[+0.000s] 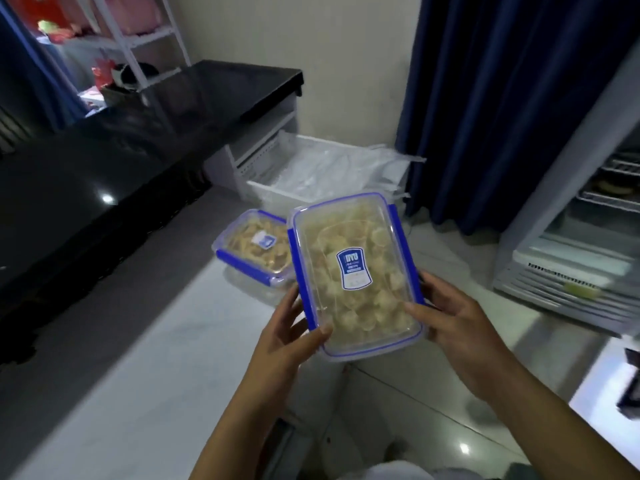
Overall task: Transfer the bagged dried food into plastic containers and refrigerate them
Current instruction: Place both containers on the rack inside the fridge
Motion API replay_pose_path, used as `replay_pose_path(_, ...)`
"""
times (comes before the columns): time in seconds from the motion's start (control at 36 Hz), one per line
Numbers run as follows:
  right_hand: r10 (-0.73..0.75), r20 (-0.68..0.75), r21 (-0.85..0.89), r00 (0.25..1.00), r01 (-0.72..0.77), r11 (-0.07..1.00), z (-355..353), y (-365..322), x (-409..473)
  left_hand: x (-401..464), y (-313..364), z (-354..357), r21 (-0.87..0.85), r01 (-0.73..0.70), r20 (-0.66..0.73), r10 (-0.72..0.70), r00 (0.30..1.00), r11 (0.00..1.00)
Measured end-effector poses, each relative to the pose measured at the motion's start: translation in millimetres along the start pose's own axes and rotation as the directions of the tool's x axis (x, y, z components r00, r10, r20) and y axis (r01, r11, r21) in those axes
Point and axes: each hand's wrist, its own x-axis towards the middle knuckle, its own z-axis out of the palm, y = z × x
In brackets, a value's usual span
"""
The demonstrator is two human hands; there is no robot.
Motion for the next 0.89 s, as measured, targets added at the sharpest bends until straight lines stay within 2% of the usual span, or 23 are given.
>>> replay_pose_path(0.19,-0.031,-0.288,0.097,0.957,0.061,0.993,-124.8,13.9,-21.4,62.0,-27.7,131.1,0.024,0.055,0.208,-0.059,0.976,0.998)
replay_pose_path(0.39,-0.021,-0.52,0.177,0.854,0.132,0.975,-224.0,11.7,-28.2,113.9,-39.0,246.1,0.131,0.099,0.387,-0.142,0.911,0.986)
replay_pose_path(0.72,-0.003,-0.767,0.198,0.642,0.241,0.95,-349.0,-6.4,31.3,246.3,-40.5,410.4,0.231,0.094,0.609,-0.22,0.762,0.968)
replay_pose_path(0.89,0.03,-0.826,0.174,0.562,0.205,0.963,-415.2,-40.2,79.8,322.1,-44.0,490.3,0.223,0.078,0.65,-0.208,0.731,0.972)
